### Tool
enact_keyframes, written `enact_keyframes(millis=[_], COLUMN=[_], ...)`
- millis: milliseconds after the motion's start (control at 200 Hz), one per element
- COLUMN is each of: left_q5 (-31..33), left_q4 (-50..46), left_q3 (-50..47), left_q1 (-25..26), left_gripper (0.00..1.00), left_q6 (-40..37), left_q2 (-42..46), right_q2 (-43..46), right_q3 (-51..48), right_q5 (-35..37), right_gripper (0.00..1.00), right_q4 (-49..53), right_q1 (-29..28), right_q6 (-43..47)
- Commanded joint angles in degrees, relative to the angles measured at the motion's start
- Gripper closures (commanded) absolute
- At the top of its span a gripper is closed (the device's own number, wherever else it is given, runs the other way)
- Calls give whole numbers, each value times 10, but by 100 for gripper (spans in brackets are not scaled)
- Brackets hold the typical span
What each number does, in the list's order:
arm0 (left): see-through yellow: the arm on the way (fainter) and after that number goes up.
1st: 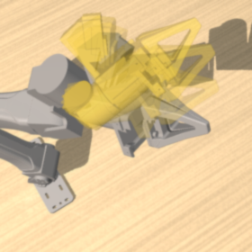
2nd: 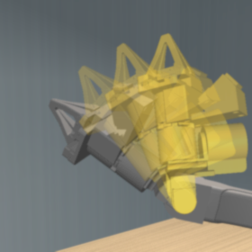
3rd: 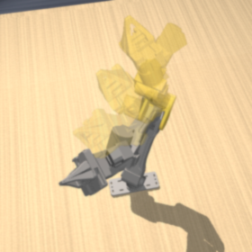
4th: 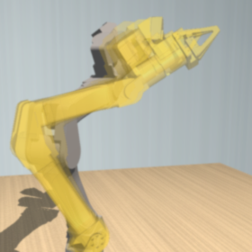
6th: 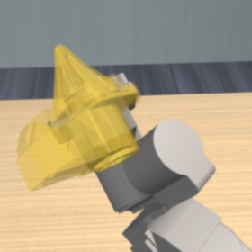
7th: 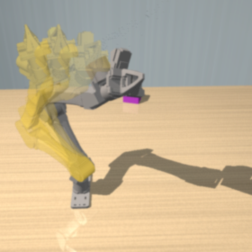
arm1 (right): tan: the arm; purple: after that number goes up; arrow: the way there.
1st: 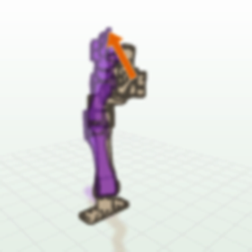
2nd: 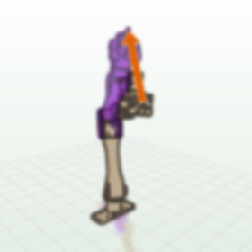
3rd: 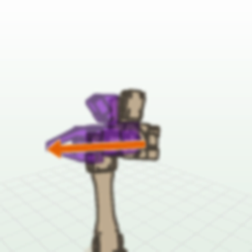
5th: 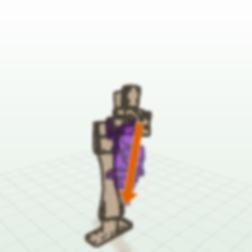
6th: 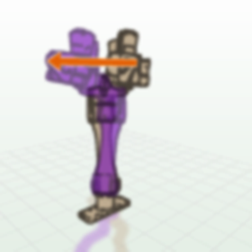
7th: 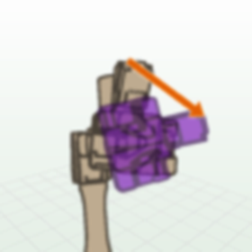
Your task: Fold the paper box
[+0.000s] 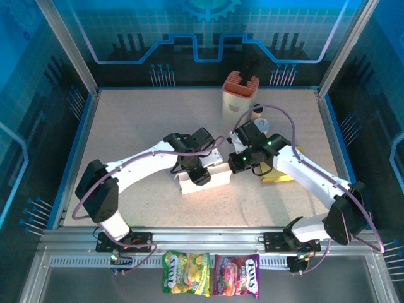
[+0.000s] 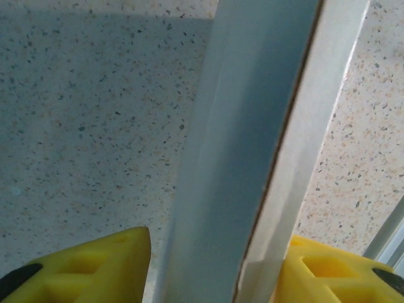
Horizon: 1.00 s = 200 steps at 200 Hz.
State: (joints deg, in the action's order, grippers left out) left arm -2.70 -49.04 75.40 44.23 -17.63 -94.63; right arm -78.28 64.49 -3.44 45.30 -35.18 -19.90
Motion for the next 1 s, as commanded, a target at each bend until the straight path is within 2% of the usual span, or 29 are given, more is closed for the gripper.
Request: enact_keyframes(millis=[0,320,510,765,996], left_q5=[-22,-18,-23,-22,43], left_q4=[10,6,6,-33,-119], left_q3=[5,6,24,34,-10], left_q1=[-3,-6,-32,-66,-70], left_gripper=[48,46,47,51,56], left_q6=[19,31,92,193,240], left_q2=[33,31,46,108,197], right_q2=[12,28,35,37,25], right_q3=[-22,-57,-70,-62,-38], right_q5=[26,47,66,95,104], right_gripper=[100,100,100,100,100], right_q4=[-12,-38,-43,-42,-33], right_q1=[-17,-35,-47,-59,-66], right_q6=[11,20,19,3,-24])
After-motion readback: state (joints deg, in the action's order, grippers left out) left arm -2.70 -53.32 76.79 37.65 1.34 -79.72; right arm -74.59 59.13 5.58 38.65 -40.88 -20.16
